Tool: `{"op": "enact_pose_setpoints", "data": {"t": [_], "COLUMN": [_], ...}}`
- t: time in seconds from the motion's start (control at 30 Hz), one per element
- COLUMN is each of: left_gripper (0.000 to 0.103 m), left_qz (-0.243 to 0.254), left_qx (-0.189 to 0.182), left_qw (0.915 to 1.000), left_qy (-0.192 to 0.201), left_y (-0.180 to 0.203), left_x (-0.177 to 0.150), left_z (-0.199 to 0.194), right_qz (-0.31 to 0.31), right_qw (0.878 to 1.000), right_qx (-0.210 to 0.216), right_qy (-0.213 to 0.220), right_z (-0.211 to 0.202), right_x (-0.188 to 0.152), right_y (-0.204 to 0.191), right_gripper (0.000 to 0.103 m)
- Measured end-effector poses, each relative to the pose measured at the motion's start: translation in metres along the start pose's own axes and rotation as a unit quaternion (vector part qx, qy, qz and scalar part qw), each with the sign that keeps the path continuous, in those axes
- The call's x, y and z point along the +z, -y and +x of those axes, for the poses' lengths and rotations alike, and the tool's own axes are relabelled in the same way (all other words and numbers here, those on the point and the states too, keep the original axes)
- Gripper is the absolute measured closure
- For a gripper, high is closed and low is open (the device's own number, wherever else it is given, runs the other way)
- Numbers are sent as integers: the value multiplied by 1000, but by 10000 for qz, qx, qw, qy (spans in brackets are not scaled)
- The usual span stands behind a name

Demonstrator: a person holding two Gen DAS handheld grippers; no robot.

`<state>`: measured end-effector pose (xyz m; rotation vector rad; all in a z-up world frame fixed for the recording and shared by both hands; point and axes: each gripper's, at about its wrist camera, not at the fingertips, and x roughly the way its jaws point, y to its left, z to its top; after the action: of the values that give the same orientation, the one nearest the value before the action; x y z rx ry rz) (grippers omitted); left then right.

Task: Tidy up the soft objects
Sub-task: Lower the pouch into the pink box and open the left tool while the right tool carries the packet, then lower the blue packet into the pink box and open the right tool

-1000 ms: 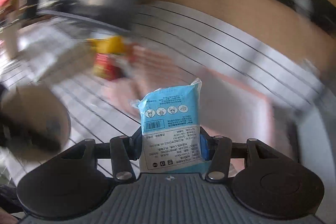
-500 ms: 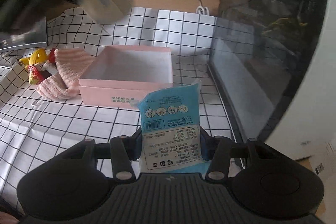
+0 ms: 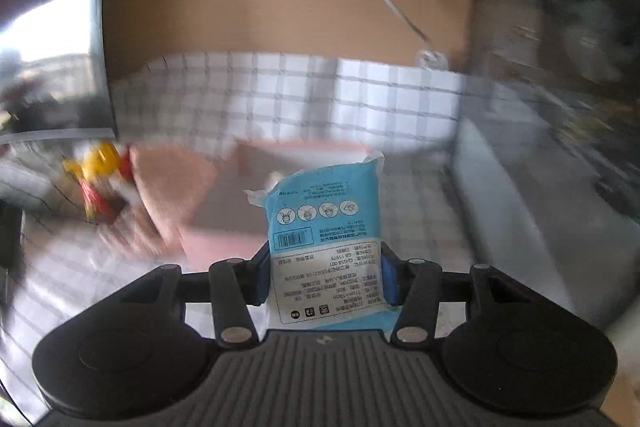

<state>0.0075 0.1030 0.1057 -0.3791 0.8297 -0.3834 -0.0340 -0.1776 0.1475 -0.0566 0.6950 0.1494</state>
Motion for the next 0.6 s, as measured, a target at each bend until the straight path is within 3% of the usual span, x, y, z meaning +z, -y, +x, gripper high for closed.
{"op": "enact_pose_setpoints", "data": {"t": [0.2, 0.3, 0.4, 0.6], "left_gripper": [58, 58, 58, 58], "left_qz": [-267, -416, -634, -1217], "left_qx": [116, 348, 528, 818], "left_qw": [9994, 9985, 9965, 9889], "left_qy": [-161, -61, 148, 216], "left_y": [-18, -32, -48, -69], "left_x": [-57, -69, -79, -98], "left_z": [-25, -45, -64, -71], "right_qz": [193, 400, 320, 319], "right_qw": [9977, 9931, 9949, 9939], "right_qx": [653, 1100, 936, 1032], "right_qy": [-66, -42, -187, -229], "right_z": [69, 111, 140, 145], "right_x": [73, 96, 107, 108], "right_y": [-27, -39, -49, -58], "right_gripper": [52, 31, 30, 29]}}
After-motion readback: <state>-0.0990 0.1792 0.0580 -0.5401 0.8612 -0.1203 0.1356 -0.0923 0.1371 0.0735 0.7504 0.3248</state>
